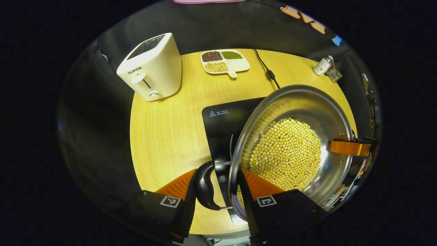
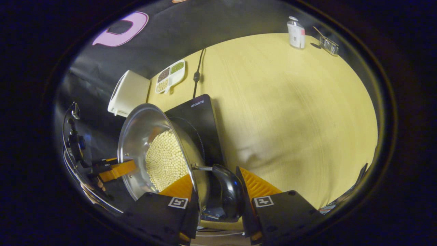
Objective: First push the handle of the pot to place it horizontally, then grasp the pot with both hands and set it on the induction cooktop.
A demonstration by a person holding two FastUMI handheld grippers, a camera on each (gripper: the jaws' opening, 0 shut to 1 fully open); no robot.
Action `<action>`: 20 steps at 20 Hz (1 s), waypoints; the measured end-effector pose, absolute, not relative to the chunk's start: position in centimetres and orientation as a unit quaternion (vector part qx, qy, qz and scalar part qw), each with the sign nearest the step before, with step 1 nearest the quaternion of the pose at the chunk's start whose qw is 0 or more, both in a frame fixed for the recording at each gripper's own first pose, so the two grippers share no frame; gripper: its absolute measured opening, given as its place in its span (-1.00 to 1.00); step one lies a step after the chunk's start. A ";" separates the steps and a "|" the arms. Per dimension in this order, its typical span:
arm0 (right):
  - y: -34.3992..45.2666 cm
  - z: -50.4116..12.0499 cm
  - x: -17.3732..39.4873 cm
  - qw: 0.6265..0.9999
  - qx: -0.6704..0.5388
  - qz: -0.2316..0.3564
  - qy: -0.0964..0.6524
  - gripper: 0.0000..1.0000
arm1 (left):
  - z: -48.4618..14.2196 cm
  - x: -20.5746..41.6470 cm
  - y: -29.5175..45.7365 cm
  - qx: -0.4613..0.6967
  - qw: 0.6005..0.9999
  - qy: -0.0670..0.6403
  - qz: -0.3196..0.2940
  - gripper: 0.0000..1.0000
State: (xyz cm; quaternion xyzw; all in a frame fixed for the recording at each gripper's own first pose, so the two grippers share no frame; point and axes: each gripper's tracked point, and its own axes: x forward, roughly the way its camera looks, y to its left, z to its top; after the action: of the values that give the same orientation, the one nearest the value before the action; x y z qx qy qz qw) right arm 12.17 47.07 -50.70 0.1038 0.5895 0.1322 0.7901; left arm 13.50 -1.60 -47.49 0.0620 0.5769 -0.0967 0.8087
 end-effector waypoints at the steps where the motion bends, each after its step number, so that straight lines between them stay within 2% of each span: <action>1: 47.2 -50.9 12.3 0.790 0.104 0.133 0.590 0.10 | -47.4 13.5 -1.6 0.062 0.810 0.575 -0.094 0.31; 9: 48.0 -52.6 13.0 0.786 0.095 0.137 0.596 0.10 | -46.8 13.0 -1.7 0.060 0.811 0.577 -0.076 0.31; 10: 48.1 -52.8 13.1 0.786 0.095 0.137 0.596 0.00 | -46.7 12.9 -1.7 0.058 0.811 0.577 -0.073 0.32; 11: 48.2 -52.8 13.0 0.784 0.095 0.139 0.597 0.10 | -46.4 12.9 -1.7 0.060 0.812 0.576 -0.073 0.34; 16: 48.3 -53.1 13.1 0.780 0.100 0.144 0.600 0.10 | -46.1 12.9 -1.6 0.065 0.815 0.570 -0.076 0.31; 17: 48.4 -53.1 13.1 0.779 0.100 0.146 0.601 0.19 | -46.1 12.9 -1.5 0.065 0.816 0.570 -0.076 0.32; 18: 48.3 -53.2 13.1 0.779 0.101 0.148 0.601 0.01 | -46.1 12.8 -1.5 0.064 0.816 0.570 -0.076 0.34; 19: 48.4 -53.2 13.1 0.778 0.102 0.150 0.601 0.01 | -46.1 12.8 -1.5 0.063 0.817 0.568 -0.076 0.35; 20: 48.4 -53.3 13.2 0.779 0.102 0.152 0.600 0.10 | -46.2 12.7 -1.6 0.061 0.818 0.567 -0.075 0.33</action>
State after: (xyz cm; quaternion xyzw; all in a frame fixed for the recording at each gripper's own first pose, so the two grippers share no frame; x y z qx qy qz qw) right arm 13.22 48.41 -53.25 0.1022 0.6002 0.1520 0.7786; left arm 12.72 -1.56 -46.17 0.0610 0.5673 -0.0749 0.8178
